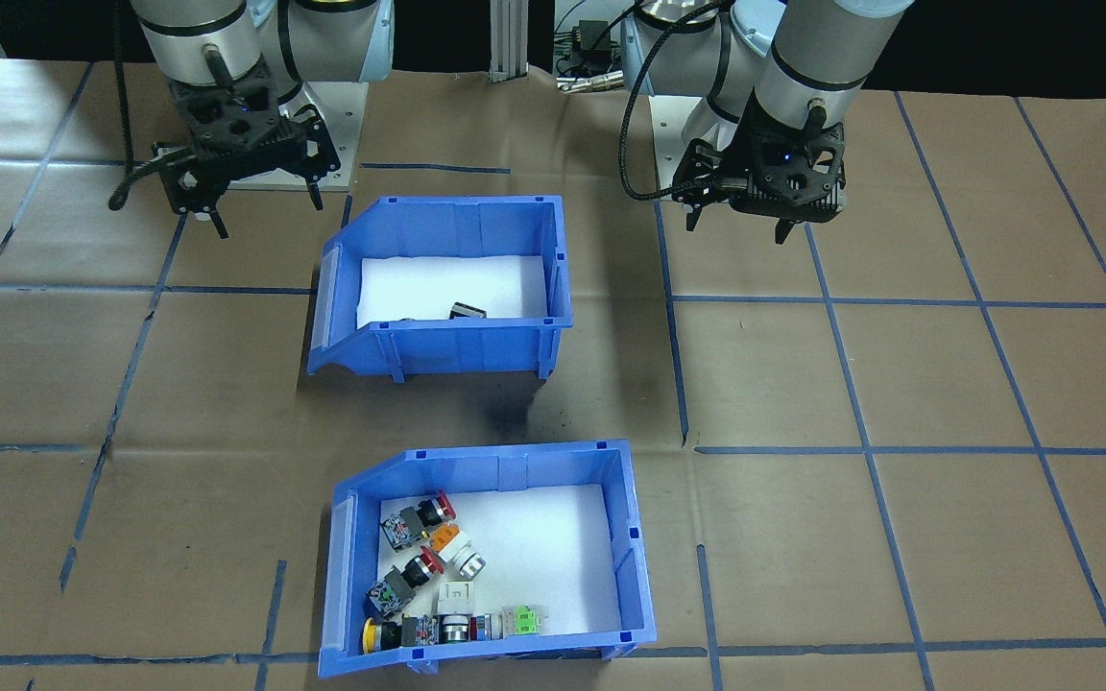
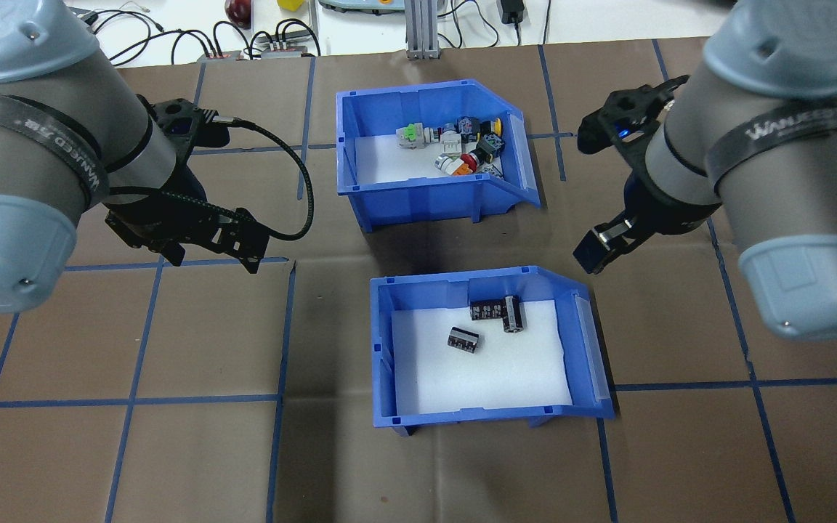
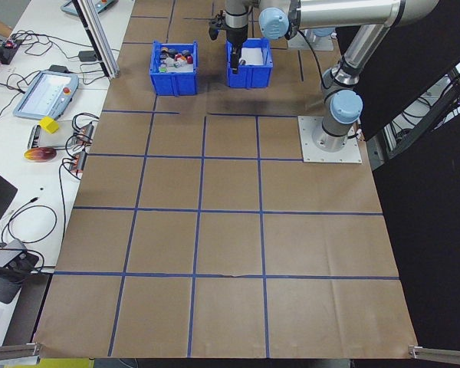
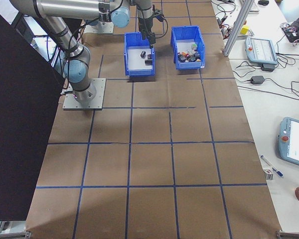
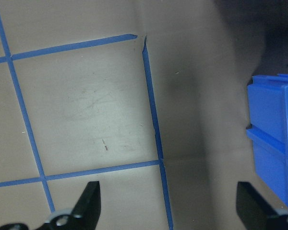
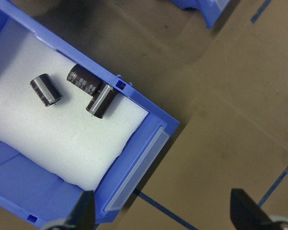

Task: Place button box in front

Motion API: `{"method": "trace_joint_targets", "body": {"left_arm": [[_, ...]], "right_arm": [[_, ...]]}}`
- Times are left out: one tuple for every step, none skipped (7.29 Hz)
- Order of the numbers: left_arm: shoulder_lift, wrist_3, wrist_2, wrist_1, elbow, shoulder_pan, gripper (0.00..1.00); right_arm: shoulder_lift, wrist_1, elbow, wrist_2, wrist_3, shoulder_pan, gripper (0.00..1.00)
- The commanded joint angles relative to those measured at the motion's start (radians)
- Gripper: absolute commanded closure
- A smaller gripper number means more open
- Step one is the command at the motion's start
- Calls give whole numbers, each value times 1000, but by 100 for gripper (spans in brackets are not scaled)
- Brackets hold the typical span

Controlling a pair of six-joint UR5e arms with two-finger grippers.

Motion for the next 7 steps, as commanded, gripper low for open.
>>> {"method": "trace_joint_targets", "body": {"left_arm": [[-2,-1,-2,0,3,0,1],[-2,-1,0,0,1,0,1],[-2,1,0,2,0,0,1],[-2,1,0,2,-2,0,1],[-2,1,0,2,-3,0,1],[-2,1,0,2,-3,0,1],[-2,1,0,2,-3,0,1]], "right_arm": [[28,36,-76,14,282,-35,0],[64,90,-119,11,347,-35,0],[106,148,-183,4,360,-35,0],[136,188,-224,3,360,-35,0],[156,225,-251,4,360,-35,0],[157,234,-255,4,360,-35,0],[158,236,-249,3,360,-35,0]]}}
